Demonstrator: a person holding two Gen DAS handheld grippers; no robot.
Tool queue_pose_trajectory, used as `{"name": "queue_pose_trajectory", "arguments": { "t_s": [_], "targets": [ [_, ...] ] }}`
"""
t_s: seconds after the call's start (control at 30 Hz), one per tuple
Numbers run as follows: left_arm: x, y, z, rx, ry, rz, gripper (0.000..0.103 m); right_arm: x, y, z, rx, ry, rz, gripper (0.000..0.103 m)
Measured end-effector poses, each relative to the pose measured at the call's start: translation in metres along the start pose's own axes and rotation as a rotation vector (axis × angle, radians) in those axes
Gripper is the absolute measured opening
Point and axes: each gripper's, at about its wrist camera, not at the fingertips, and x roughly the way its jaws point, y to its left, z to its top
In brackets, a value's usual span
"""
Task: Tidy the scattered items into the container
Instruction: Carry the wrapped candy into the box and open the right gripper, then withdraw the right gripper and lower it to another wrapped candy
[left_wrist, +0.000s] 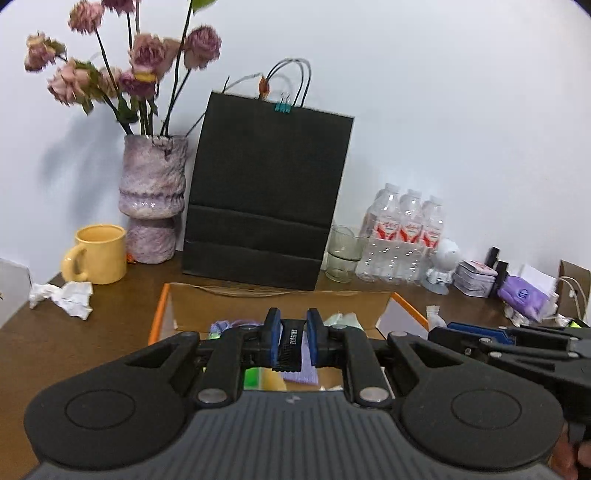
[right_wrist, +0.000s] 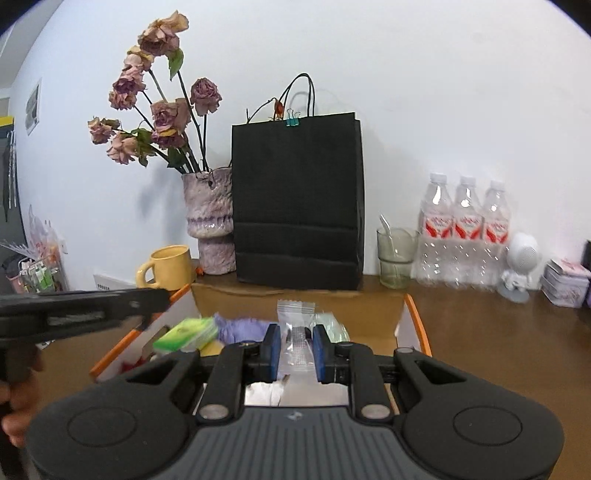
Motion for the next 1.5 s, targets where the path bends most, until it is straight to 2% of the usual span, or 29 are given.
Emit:
{"name": "queue_pose_trajectory", "arguments": {
  "t_s": [0.07,0.23,0.5,0.57,0.6,0.63,0.67,0.7,0.73,0.9,1.5],
  "targets": [
    [0.016,0.001,-0.002,-0.012,0.022,-0.005,0.015,0.014,-0.004,0.0,0.009,0.005,-0.005,0.017],
    [0.041,0.005,-0.014,0.011,0.098,0.004,0.015,0.044,-0.016,-0.015,0.022,0.094,-0.025,0.017],
    [0.044,0.005,-0.018,0.022,0.112,0.011,0.016,0.048,-0.023,-0.018,0.028,0.1,-0.051,0.018],
    [0.044,0.004,-0.019,0.022,0.117,0.012,0.02,0.048,-0.023,-0.018,0.024,0.11,-0.06,0.019],
    [0.045,0.005,-0.019,0.019,0.121,0.014,0.039,0.049,-0.022,-0.018,0.02,0.114,-0.068,0.019],
    [0.045,0.004,-0.018,0.012,0.125,0.02,0.075,0.049,-0.021,-0.018,0.01,0.12,-0.078,0.031],
    [0.044,0.005,-0.018,0.001,0.123,0.039,0.101,0.05,-0.02,-0.017,0.0,0.129,-0.087,0.061],
    [0.043,0.004,-0.017,-0.006,0.11,0.066,0.103,0.05,-0.02,-0.017,-0.002,0.135,-0.099,0.08],
    [0.041,0.003,-0.017,0.001,0.093,0.089,0.103,0.05,-0.02,-0.017,-0.004,0.138,-0.111,0.103],
    [0.042,0.003,-0.016,0.023,0.098,0.134,0.103,0.05,-0.016,-0.016,-0.033,0.155,-0.119,0.103],
    [0.043,0.0,-0.016,0.036,0.111,0.138,0.103,0.053,-0.013,-0.017,-0.044,0.176,-0.119,0.103]
  ]
}}
